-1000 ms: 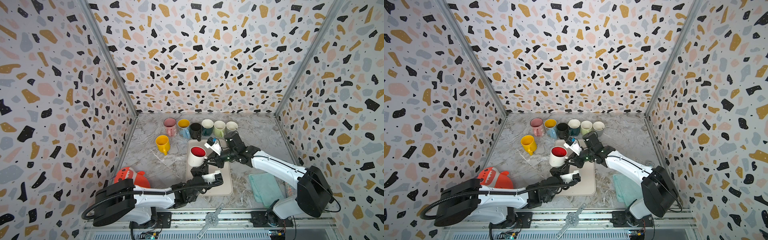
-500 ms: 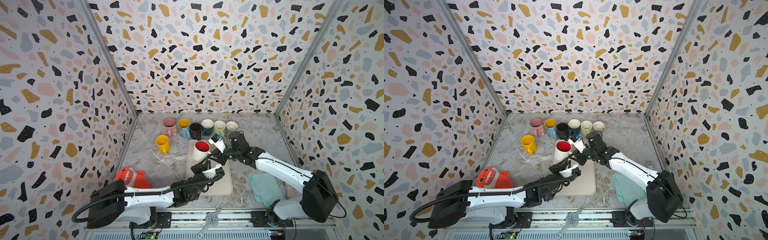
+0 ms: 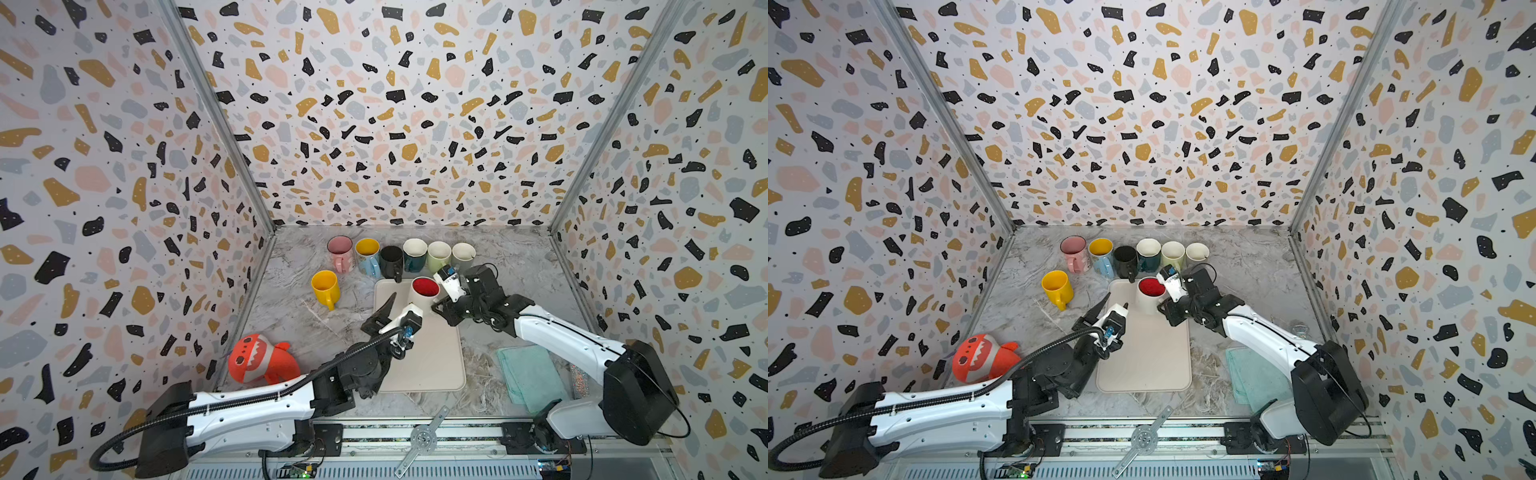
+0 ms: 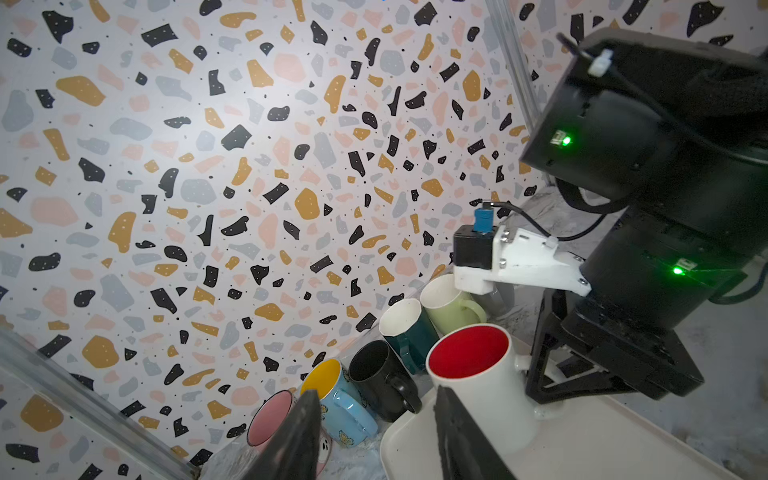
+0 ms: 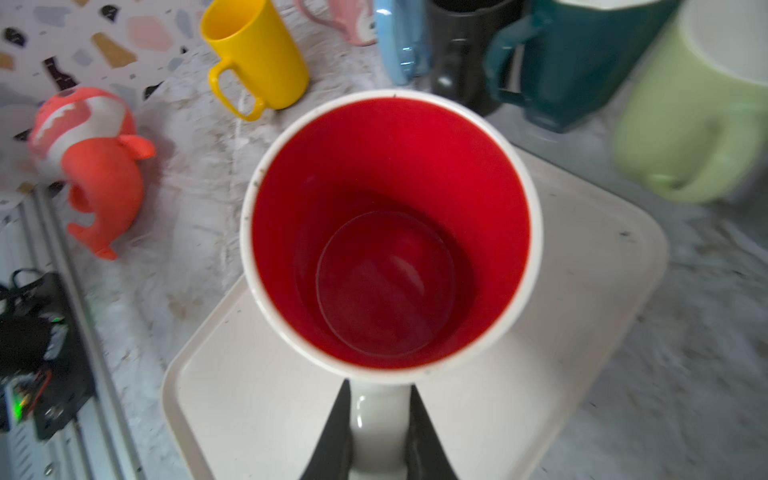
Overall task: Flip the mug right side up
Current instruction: 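Open the left gripper and withdraw it while the right carries the white mug away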
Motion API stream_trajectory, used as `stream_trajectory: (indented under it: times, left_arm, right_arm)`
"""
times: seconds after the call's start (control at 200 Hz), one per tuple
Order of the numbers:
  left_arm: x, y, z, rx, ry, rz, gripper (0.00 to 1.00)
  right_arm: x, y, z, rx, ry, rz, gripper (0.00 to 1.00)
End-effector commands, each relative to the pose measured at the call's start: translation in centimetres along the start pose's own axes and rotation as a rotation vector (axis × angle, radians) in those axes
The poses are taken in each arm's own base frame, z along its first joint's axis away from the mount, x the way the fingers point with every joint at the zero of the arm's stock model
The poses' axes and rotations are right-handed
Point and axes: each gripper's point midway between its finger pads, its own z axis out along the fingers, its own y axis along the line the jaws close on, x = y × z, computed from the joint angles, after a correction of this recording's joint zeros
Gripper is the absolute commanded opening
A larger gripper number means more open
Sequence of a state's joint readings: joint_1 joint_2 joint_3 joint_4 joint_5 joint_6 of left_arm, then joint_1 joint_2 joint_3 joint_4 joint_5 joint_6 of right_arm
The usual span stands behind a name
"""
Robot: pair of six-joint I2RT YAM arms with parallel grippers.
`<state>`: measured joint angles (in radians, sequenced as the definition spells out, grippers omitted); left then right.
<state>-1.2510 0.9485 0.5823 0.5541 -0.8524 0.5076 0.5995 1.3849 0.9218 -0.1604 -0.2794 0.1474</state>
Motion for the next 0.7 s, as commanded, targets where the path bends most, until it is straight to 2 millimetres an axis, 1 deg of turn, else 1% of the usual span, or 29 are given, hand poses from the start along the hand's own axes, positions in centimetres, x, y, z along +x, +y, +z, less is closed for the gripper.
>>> stream_trajectory:
  times: [0.0,0.17,0.4,0.536,0.561,0.691]
  left_arm:
    - [-0.2,2.1,-0.2,-0.065,0.011,-0.12,0.51]
    - [0.1,4.5,0.1,-0.097,0.036,-0.232,0.54]
    - [1.9,8.2,1.1,-0.161,0.072,-0.388,0.57]
    - [3.0,9.9,1.9,-0.201,0.098,-0.467,0.59]
    - [3.6,10.0,2.0,-0.203,0.124,-0.468,0.59]
    - [5.2,11.6,2.7,-0.244,0.162,-0.536,0.6]
  right_arm:
    - [-2.9,-2.8,-2.9,0.177,-0.132,0.029,0.0]
    - [-1.6,-5.8,-4.1,0.337,-0.116,0.065,0.0]
    - [1.0,-9.4,-5.3,0.486,-0.08,0.14,0.0]
    - [2.2,-11.0,-5.8,0.543,-0.076,0.186,0.0]
    - [2.3,-11.3,-5.8,0.551,-0.075,0.191,0.0]
    - [2.9,-12.2,-5.7,0.578,-0.083,0.213,0.0]
